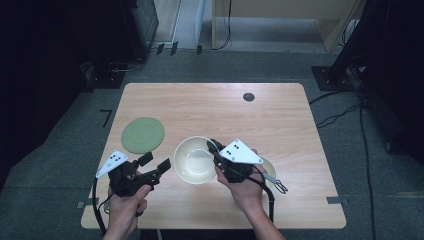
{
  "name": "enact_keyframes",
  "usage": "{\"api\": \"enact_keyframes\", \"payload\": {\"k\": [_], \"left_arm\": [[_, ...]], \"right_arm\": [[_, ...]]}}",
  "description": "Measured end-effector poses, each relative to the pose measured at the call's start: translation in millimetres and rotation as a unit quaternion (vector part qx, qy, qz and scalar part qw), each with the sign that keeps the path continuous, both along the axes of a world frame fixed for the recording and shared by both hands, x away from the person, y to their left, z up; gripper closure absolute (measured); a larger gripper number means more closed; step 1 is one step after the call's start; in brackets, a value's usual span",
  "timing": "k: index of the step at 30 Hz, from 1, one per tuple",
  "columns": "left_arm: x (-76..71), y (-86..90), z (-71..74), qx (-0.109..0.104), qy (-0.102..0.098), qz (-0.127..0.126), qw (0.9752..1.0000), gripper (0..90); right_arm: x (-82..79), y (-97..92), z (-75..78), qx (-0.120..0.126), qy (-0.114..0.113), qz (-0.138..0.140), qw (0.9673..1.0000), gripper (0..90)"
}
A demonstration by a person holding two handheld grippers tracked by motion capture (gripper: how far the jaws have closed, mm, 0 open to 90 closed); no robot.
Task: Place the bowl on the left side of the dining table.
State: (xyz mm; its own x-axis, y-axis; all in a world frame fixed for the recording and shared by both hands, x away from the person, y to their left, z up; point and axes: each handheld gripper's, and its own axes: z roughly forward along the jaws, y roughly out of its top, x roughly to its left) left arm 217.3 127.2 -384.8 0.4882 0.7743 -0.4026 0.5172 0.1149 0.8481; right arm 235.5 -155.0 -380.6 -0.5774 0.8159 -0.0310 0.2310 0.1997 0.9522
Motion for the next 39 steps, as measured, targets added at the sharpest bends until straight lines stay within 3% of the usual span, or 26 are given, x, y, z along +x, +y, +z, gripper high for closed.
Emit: {"api": "enact_keyframes", "payload": {"k": [4,10,14,15,17,21,27,31,35,39], "left_arm": [[0.4,-2.7,-0.5,0.004,0.009,0.001,0.9999,26.2],[3.2,-5.3,-4.0,0.021,0.024,-0.007,0.9995,44.3],[4.3,-11.0,-6.4,0.065,0.034,0.008,0.9973,45.0],[4.3,-11.0,-6.4,0.065,0.034,0.008,0.9973,48.3],[3.7,-13.8,-8.4,0.089,0.024,0.009,0.9957,53.3],[5.8,-15.1,-11.6,0.106,0.014,0.015,0.9941,65.8],[6.4,-10.4,-14.5,0.108,-0.011,0.028,0.9937,82.8],[6.0,-7.7,-15.8,0.11,-0.023,0.025,0.9933,83.5],[7.3,-3.9,-19.0,0.1,-0.027,0.018,0.9944,83.9],[8.1,-1.0,-21.9,0.103,-0.035,0.013,0.994,84.4]], "right_arm": [[0.4,9.4,-1.1,-0.002,0.0,0.007,1.0,84.8],[-0.9,22.3,-2.8,-0.004,0.001,0.018,0.9998,84.7],[-1.9,30.5,-3.7,-0.008,-0.003,0.023,0.9997,84.8],[-1.9,30.5,-3.7,-0.008,-0.003,0.023,0.9997,84.8],[-2.4,35.1,-4.7,-0.004,-0.002,0.028,0.9996,84.7],[-4.3,43.1,-7.5,-0.009,-0.006,0.031,0.9995,84.7],[-9.8,54.8,-9.9,-0.021,-0.025,0.026,0.9991,84.7],[-12.3,58.6,-11.0,-0.024,-0.034,0.021,0.9989,84.7],[-14.6,61.8,-11.6,-0.033,-0.042,0.018,0.9984,84.4],[-12.9,61.7,-12.2,-0.029,-0.037,0.025,0.9986,82.7]]}}
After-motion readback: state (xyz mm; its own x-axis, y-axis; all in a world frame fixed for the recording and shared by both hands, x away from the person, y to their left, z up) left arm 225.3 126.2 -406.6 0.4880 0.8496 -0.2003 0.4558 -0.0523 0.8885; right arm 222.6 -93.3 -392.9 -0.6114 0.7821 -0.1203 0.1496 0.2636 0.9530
